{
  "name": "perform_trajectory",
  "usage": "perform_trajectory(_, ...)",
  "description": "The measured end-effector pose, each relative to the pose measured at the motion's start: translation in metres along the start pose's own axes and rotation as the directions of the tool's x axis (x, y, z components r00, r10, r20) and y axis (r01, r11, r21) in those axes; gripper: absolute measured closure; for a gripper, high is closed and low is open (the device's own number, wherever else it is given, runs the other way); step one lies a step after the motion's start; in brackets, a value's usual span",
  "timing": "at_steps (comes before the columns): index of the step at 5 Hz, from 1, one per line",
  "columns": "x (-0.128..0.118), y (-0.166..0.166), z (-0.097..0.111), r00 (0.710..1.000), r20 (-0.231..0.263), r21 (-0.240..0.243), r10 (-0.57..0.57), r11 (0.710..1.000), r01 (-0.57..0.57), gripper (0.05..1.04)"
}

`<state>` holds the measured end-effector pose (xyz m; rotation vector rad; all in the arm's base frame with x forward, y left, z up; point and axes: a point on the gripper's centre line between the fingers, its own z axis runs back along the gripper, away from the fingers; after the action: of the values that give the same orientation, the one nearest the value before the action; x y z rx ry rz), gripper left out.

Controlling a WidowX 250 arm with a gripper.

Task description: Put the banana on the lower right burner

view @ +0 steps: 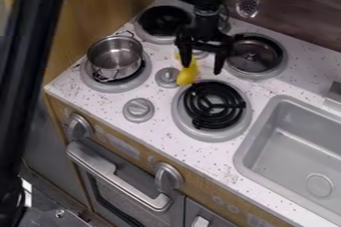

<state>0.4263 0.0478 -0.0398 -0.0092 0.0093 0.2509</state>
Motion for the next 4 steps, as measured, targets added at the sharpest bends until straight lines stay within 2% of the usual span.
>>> perform_trajectory(1, 0.013, 0.013, -0.006, 0.996, -0.023, 0.055, 0.081, 0.995, -0.080, 0.085)
perform_trajectory(2, 0.017, 0.022, -0.017, 0.993, -0.031, 0.101, 0.115, 0.989, -0.111, 0.085)
perform_trajectory(4, 0.018, 0.037, -0.017, 0.984, -0.035, 0.076, 0.177, 0.982, -0.174, 0.121)
